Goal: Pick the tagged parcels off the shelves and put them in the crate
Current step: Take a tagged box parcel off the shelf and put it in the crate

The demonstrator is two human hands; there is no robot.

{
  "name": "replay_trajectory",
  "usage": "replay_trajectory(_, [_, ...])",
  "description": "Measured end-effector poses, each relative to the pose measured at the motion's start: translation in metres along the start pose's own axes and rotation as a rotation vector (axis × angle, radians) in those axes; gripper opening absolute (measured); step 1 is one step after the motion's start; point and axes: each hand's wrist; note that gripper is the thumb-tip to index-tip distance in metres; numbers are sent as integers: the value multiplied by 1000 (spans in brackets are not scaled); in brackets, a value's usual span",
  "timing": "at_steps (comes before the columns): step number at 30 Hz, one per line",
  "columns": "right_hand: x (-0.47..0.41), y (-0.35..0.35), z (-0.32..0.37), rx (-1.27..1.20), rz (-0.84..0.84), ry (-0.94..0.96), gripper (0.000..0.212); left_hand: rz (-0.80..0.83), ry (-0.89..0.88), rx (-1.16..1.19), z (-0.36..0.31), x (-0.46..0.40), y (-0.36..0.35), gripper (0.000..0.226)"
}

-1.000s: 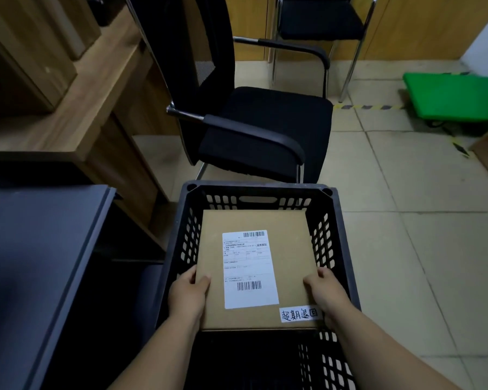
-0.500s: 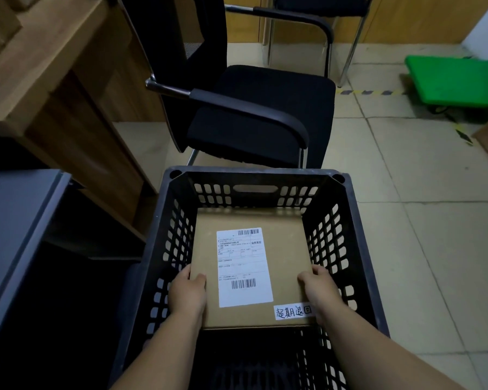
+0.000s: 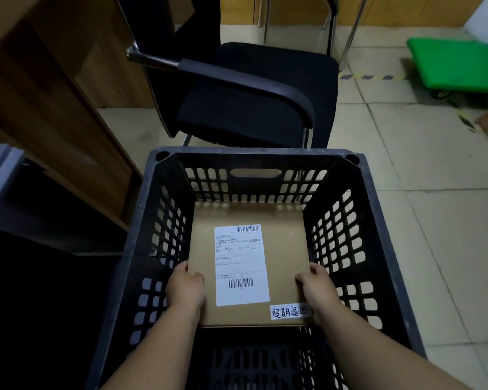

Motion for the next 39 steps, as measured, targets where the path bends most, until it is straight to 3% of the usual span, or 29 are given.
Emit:
replay_trajectory(16, [-11, -5, -4, 139, -12, -3, 45, -12, 33, -124, 7, -10, -2, 27])
replay_trajectory(22, [1, -12, 14, 381, -99, 76, 53, 31, -13, -284, -9, 3, -4, 31])
replay_trajectory(27, [33, -16, 41, 637, -130, 261, 51, 35, -191, -454, -43, 35, 3, 48])
replay_trajectory(33, [95, -9, 87, 920, -229, 490, 43, -109, -519, -759, -98, 85, 32, 36])
replay_trajectory(39, [175, 6, 141, 1025, -280, 663, 35, -252, -727, -931, -169, 153, 74, 25])
Point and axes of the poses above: each hand's wrist, its own x-axis away from the middle knuckle, its own y-axis out of the back of the hand, z = x × y, and after that the axes turned 9 degrees about z, right-handed
